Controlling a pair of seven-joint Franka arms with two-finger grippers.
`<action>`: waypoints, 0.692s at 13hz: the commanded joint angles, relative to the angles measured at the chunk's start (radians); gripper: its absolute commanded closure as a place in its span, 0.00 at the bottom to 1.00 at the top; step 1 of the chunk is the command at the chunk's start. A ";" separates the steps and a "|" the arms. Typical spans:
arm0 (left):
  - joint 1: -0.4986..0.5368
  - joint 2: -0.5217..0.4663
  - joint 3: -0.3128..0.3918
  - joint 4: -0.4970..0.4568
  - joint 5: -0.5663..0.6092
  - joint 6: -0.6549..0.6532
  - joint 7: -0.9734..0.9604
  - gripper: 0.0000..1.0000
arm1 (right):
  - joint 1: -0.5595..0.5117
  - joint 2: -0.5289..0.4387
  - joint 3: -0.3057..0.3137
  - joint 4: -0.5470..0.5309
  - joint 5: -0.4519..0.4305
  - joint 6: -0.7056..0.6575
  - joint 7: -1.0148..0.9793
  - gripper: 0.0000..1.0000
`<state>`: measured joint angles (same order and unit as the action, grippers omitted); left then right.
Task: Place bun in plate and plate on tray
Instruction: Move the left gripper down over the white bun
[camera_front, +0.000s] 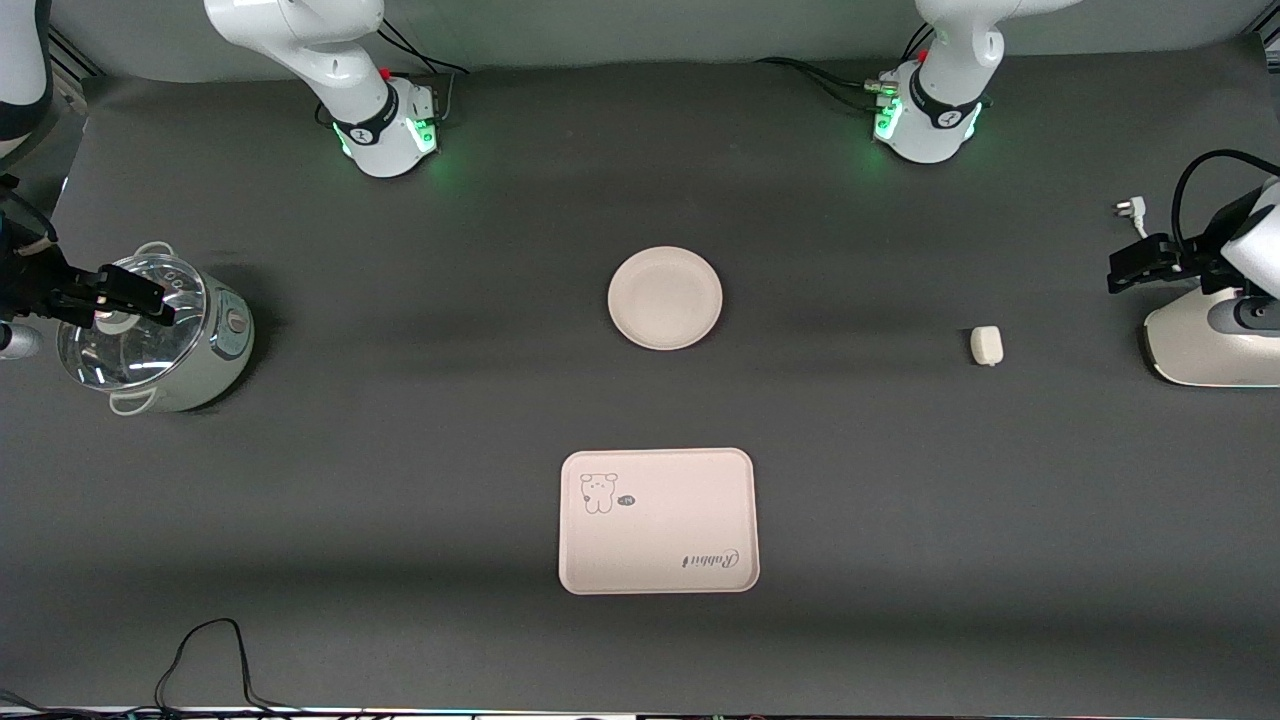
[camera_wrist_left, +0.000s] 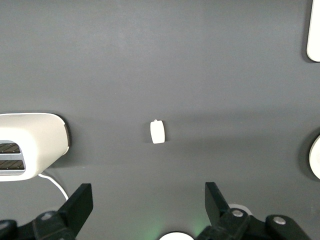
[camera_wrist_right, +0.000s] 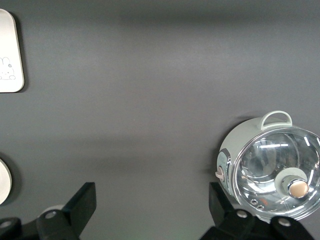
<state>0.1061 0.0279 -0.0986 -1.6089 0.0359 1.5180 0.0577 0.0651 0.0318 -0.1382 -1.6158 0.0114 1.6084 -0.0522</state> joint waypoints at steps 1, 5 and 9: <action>-0.077 0.017 0.058 0.038 -0.001 -0.033 0.005 0.00 | 0.010 0.003 -0.006 0.014 -0.024 -0.013 -0.017 0.00; -0.102 0.014 0.085 0.044 -0.002 -0.047 -0.018 0.00 | 0.009 0.003 -0.006 0.014 -0.024 -0.012 -0.017 0.00; -0.100 0.014 0.088 0.046 -0.002 -0.065 -0.018 0.00 | 0.010 0.003 -0.006 0.014 -0.024 -0.012 -0.017 0.00</action>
<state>0.0235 0.0287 -0.0293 -1.5947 0.0356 1.4860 0.0535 0.0651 0.0319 -0.1382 -1.6158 0.0114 1.6084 -0.0522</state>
